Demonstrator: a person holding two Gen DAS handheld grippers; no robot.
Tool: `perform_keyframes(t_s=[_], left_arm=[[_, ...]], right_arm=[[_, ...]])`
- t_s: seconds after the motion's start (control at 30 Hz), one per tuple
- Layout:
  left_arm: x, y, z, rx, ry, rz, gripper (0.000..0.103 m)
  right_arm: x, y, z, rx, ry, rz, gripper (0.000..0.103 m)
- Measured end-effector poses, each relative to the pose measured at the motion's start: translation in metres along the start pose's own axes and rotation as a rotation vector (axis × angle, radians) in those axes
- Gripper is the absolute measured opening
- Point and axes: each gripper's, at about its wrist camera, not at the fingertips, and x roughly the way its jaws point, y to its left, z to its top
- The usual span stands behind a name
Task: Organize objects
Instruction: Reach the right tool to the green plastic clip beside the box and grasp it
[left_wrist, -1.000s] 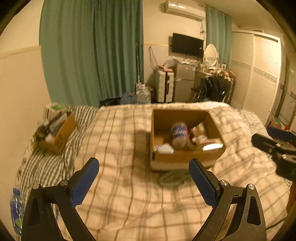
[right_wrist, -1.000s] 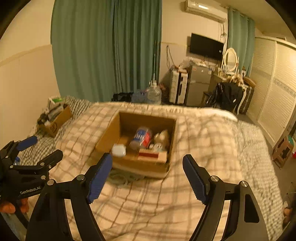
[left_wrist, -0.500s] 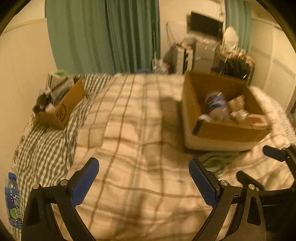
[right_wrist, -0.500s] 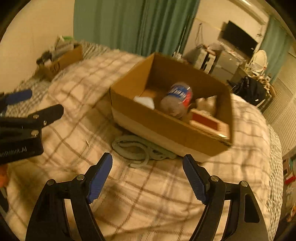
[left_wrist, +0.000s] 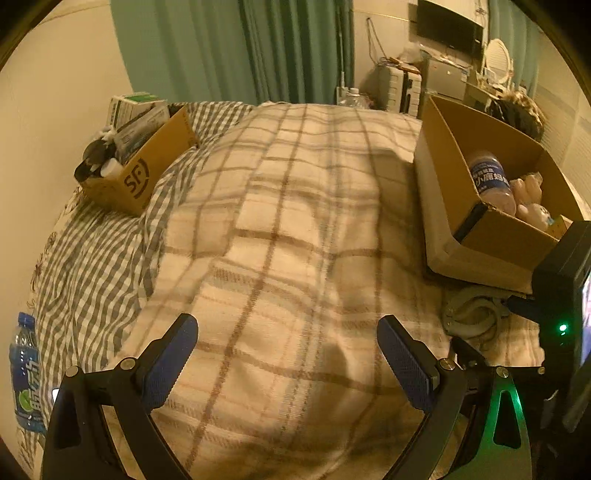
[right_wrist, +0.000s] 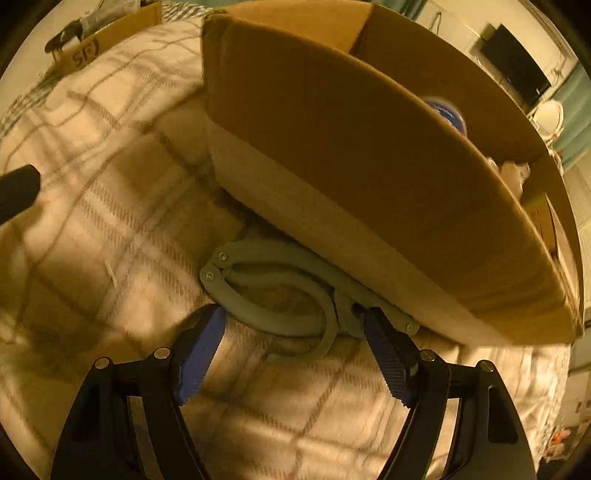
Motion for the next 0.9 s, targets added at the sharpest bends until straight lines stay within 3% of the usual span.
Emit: perform_keyframes(t_s=[0.2,0.47,0.5,0.53,0.6,0.67,0.83,0.9], left_arm=[[0.005,0.003,-0.001,-0.013,0.022,-0.011,0.100],[-0.001,0.012,-0.003,-0.060,0.023,-0.015,0.100],[-0.002,0.013,-0.003,-0.066,0.025,-0.017,0.100],[-0.004,0.015,-0.004,-0.074,0.029,-0.023,0.100],[-0.008,0.019,-0.006,-0.091,0.027,-0.029,0.100],[-0.014,0.023,-0.008,-0.109,0.023,-0.034,0.100],[-0.034,0.024,-0.013,-0.096,-0.014,-0.031,0.100],[-0.046,0.020,-0.014,-0.076,-0.042,-0.033,0.100]], right_arm=[[0.011,0.025,-0.001,-0.125,0.002,-0.110,0.079],[0.020,0.024,-0.001,-0.138,0.031,-0.116,0.077],[0.019,0.023,-0.001,-0.131,0.026,-0.119,0.066],[0.016,0.021,-0.001,-0.127,0.017,-0.114,0.062],[0.005,0.024,-0.004,-0.143,-0.008,-0.136,0.045],[-0.007,0.023,-0.007,-0.143,-0.042,-0.171,0.037],[-0.048,0.002,-0.012,-0.047,-0.145,-0.111,0.022],[-0.066,-0.004,-0.018,-0.020,-0.175,-0.074,0.011]])
